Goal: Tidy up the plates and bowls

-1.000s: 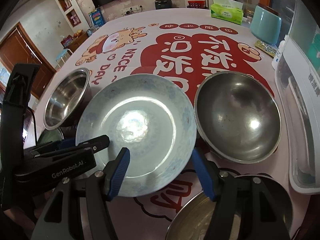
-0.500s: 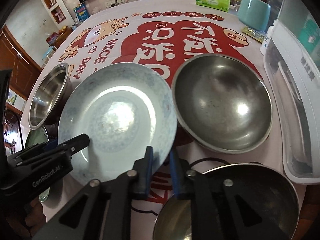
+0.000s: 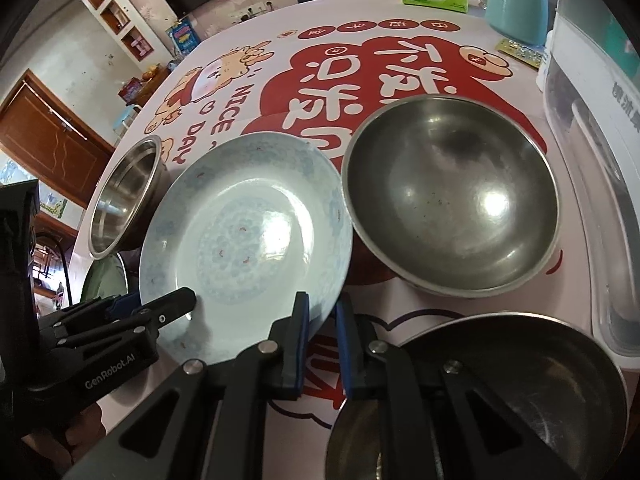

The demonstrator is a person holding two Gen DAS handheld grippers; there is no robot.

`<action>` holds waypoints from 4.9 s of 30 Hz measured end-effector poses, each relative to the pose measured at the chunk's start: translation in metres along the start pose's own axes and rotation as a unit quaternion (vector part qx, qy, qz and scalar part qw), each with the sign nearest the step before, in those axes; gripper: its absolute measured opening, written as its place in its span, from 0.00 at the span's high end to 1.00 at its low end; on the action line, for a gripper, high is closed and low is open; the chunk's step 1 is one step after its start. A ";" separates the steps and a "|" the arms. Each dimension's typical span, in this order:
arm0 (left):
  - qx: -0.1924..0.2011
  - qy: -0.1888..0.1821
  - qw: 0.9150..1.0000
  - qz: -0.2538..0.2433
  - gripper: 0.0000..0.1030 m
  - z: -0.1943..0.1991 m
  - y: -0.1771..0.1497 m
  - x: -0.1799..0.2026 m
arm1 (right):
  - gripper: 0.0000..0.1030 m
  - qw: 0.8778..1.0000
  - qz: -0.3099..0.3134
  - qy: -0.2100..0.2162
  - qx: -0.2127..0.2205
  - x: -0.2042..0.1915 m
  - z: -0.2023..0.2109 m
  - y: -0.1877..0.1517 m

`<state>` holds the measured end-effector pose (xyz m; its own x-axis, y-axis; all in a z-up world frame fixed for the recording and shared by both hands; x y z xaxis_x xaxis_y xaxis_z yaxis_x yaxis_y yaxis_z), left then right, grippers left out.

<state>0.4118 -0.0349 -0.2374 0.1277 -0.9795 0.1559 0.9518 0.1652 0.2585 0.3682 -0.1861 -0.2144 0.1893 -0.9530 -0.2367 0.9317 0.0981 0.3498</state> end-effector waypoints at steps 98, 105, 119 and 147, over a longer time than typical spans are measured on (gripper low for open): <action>0.013 -0.018 0.999 0.025 0.70 0.148 -0.206 -0.122 | 0.87 0.994 0.029 0.088 0.054 -0.099 0.098 -0.187; 0.010 0.000 1.000 0.024 0.57 0.137 -0.194 -0.119 | 0.76 0.995 0.004 0.090 0.044 -0.086 0.089 -0.183; -0.035 0.006 0.999 0.030 0.53 0.091 -0.166 -0.115 | 0.74 0.986 -0.071 0.148 0.003 -0.060 0.050 -0.171; -0.069 -0.090 0.991 0.068 0.59 0.057 -0.143 -0.113 | 0.82 0.960 -0.131 0.247 -0.031 -0.049 0.007 -0.156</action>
<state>0.2455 0.0589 -0.2372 0.2167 -0.9107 0.3516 0.9599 0.2644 0.0932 0.2115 -0.1566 -0.2506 0.0550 -0.6967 -0.7152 0.9810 -0.0959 0.1688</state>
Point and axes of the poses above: each gripper's, at about its wrist camera, not at the fingertips, and z roughly against the way its jaws point, x to its right, y to its top, the point moved 1 cm from there along -z, roughly the way its jaws point, and after that the axes turned 7 degrees about z, right-handed, at the moved point
